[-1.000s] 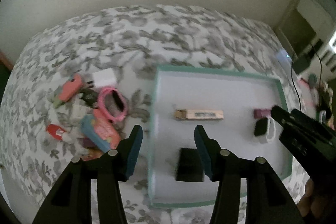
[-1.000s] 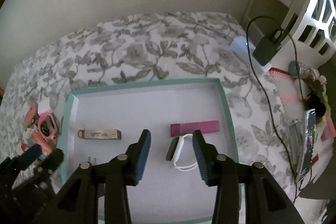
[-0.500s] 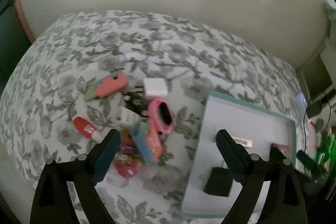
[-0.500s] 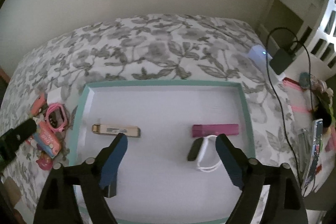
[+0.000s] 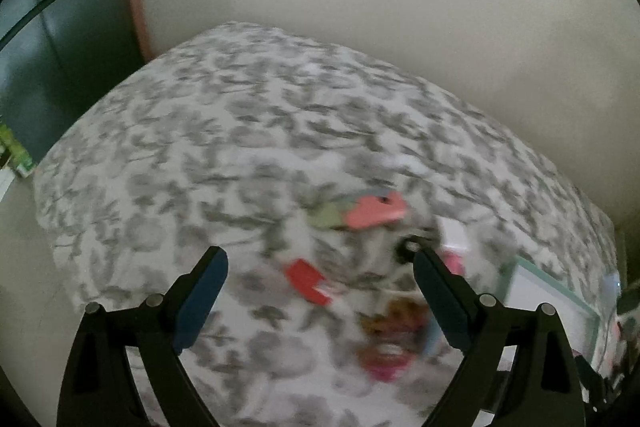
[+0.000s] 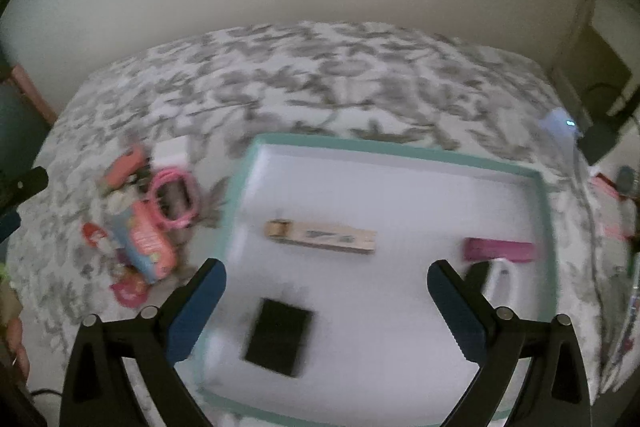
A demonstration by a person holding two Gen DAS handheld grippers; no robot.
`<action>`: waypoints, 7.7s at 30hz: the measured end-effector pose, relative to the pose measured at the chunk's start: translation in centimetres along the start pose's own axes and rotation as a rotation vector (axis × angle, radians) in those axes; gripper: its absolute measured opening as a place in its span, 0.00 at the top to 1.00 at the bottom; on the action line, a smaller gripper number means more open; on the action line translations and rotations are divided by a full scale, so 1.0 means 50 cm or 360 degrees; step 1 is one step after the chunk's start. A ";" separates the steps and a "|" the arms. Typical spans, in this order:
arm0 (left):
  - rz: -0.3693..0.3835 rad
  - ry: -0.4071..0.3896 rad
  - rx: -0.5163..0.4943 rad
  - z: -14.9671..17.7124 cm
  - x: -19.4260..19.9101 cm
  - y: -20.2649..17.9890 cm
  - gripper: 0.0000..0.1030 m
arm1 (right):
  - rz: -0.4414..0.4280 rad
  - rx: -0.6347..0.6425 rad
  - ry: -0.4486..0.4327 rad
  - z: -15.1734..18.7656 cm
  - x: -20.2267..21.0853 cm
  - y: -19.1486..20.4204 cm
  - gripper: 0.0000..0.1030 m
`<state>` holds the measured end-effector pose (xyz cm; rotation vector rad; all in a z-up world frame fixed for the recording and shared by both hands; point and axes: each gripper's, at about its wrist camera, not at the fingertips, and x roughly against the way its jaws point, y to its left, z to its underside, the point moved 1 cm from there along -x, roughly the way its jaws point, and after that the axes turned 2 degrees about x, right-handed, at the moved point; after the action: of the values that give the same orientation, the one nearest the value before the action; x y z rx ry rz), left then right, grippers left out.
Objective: Organize rigid objects
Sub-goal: 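Move both grippers back over the pile of items, then grasp the red glue bottle with the left gripper while the right gripper grasps the blue-pink toy box, then carry the glue bottle and toy box over the tray and open both grippers, then move both grippers back over the pile of items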
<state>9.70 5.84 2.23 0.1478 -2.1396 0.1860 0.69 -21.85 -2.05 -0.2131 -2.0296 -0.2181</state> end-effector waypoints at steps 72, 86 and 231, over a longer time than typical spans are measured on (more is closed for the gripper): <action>0.0205 0.0391 -0.1049 0.104 -0.238 -0.109 0.19 | -0.0375 0.0172 0.0097 -0.025 -0.108 0.215 0.18; 0.0252 0.0453 -0.0978 0.095 -0.247 -0.106 0.23 | -0.0464 0.0178 0.0157 -0.024 -0.132 0.229 0.28; 0.0417 0.0158 -0.0840 0.230 0.041 -0.411 0.09 | 0.0122 -0.0541 0.0093 0.038 0.083 -0.273 0.45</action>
<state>2.81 -16.59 -0.68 -0.4402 -2.0310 -0.2188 -6.15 -34.35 -0.06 -0.4901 -1.9127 -0.5151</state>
